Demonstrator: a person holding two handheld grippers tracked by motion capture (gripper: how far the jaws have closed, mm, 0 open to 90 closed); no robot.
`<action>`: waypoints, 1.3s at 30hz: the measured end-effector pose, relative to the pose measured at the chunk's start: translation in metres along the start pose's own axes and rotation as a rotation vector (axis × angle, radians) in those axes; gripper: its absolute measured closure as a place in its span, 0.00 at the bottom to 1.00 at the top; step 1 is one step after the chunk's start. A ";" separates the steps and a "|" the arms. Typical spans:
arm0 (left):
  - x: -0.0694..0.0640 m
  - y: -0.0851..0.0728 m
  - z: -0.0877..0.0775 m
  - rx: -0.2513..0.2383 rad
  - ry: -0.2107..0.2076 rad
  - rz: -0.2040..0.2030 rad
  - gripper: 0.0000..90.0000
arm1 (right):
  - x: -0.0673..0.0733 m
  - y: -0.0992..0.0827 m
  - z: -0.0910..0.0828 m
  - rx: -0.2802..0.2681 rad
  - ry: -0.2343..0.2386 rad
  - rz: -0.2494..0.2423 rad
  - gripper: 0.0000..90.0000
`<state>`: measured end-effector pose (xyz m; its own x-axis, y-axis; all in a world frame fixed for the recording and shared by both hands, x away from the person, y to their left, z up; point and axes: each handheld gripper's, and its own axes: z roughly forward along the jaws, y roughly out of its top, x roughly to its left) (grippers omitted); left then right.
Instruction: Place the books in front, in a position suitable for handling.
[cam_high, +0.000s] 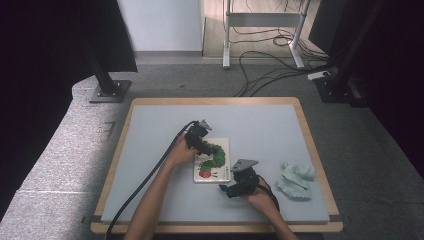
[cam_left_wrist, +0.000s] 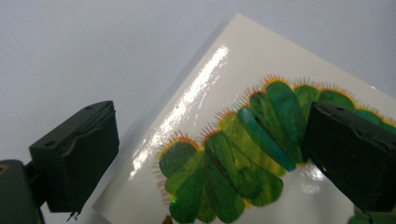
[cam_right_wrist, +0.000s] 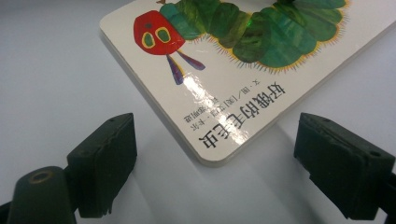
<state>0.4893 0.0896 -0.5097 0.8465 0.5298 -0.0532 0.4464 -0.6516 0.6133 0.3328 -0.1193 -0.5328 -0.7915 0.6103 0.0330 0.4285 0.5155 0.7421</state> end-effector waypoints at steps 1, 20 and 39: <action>0.002 -0.001 0.001 -0.009 -0.007 -0.010 0.04 | 0.000 0.000 0.000 0.001 -0.003 -0.001 0.14; 0.001 -0.011 0.003 -0.001 -0.093 -0.052 0.00 | -0.006 0.002 0.002 0.003 -0.055 -0.003 0.14; -0.014 -0.044 -0.024 0.020 -0.069 -0.077 0.00 | -0.020 -0.008 -0.010 0.010 -0.083 0.028 0.12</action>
<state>0.4514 0.1239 -0.5168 0.8272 0.5403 -0.1541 0.5158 -0.6215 0.5897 0.3410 -0.1415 -0.5330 -0.7403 0.6723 -0.0025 0.4546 0.5033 0.7349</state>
